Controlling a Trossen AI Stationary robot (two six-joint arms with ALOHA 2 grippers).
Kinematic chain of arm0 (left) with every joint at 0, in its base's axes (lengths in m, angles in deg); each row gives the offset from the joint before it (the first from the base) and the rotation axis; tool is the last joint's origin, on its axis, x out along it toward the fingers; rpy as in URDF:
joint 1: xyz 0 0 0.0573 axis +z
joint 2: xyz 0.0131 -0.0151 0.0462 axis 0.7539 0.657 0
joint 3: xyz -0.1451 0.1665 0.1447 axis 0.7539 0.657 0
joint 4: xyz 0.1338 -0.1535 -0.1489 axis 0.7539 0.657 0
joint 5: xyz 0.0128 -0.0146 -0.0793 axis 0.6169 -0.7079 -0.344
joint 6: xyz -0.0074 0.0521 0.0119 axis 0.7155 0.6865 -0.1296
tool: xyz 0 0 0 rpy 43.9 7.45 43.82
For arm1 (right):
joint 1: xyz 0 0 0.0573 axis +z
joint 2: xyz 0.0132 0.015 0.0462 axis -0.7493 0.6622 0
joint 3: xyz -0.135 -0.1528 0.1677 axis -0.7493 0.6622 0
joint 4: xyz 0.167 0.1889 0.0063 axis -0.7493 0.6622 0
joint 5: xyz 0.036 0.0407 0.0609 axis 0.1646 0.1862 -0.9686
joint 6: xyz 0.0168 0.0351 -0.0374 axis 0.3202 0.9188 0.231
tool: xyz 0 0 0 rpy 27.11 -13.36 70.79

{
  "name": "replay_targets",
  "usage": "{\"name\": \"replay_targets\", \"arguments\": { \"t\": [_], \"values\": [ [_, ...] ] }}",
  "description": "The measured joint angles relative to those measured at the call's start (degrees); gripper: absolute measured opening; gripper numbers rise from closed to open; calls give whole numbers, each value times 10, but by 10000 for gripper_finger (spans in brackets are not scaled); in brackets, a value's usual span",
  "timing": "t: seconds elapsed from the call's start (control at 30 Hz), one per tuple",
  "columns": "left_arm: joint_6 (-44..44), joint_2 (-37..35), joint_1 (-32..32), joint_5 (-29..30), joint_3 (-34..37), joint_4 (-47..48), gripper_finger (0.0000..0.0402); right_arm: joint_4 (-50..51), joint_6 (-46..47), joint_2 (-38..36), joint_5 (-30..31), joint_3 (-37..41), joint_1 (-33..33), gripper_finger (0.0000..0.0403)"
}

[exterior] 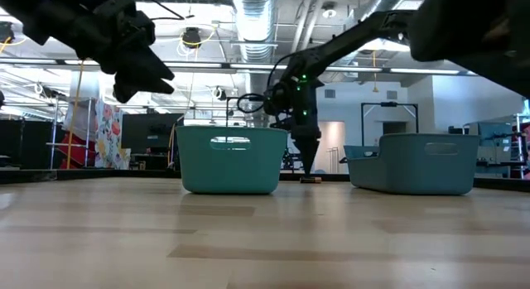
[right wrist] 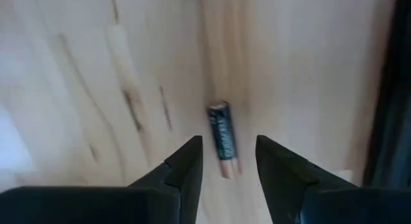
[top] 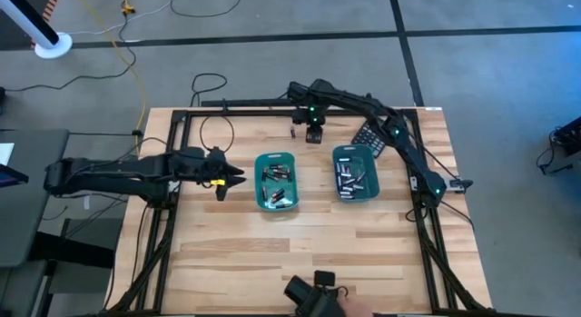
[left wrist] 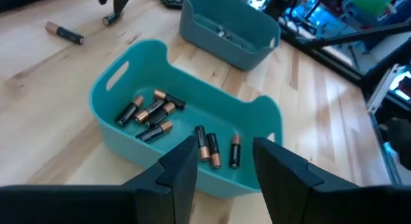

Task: Sort batteries
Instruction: Put the black battery into the green bin

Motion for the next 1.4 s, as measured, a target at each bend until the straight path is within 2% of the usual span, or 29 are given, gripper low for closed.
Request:
{"name": "replay_targets", "arguments": {
  "t": [0.23, 0.67, 1.03, 1.4],
  "values": [
    [5, -12, 0, 0, 0, 3, 146, -16, -3, -1, 10, 21, -17, 149],
    [6, -11, 0, 4, 0, 2, 146, -24, -3, -1, 9, 22, -4, 140],
    [6, -11, 0, 4, 0, 2, 146, -12, 46, -1, 9, 22, -4, 140],
    [-1, -11, 0, 6, -1, 2, 146, -56, 106, -4, 3, 21, -10, 140]
  ]
}}
